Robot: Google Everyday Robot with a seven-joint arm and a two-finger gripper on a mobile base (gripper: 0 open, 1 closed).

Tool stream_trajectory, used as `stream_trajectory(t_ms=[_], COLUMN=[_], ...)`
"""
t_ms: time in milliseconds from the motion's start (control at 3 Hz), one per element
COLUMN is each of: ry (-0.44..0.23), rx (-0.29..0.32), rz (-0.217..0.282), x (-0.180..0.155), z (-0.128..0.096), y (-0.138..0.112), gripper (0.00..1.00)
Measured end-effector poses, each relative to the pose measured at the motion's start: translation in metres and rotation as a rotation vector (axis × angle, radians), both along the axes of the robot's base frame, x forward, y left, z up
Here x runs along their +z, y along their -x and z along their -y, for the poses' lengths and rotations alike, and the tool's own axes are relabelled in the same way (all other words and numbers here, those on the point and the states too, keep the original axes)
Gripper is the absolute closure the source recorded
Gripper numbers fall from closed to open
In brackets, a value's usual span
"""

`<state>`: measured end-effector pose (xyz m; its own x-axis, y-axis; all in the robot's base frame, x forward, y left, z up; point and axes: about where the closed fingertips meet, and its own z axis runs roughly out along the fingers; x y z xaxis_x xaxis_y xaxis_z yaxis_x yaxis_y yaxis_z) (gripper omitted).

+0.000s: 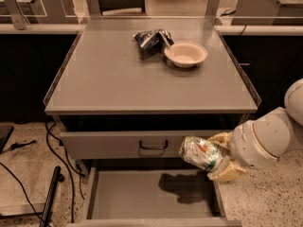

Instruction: Place 7up can into middle drawer

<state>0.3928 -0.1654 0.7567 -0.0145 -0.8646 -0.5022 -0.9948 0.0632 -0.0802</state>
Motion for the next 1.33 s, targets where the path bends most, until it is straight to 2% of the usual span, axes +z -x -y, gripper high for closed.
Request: stream_trajectory(t_ms=[333,667,1000,1333], ry=[0.005,-0.021,-0.043,-0.043], rx=[0.031,0.085,0.138,0.138], rz=[0.036,0.071,0.058,0.058], x=[-0.033,-0.084,-0.124,-0.124], z=[-0.003,-0.018,-0.035,-0.035], y=[-0.001,-0.009,-0.013,-0.013], gripper=[1.00,1.00,1.00,1.00])
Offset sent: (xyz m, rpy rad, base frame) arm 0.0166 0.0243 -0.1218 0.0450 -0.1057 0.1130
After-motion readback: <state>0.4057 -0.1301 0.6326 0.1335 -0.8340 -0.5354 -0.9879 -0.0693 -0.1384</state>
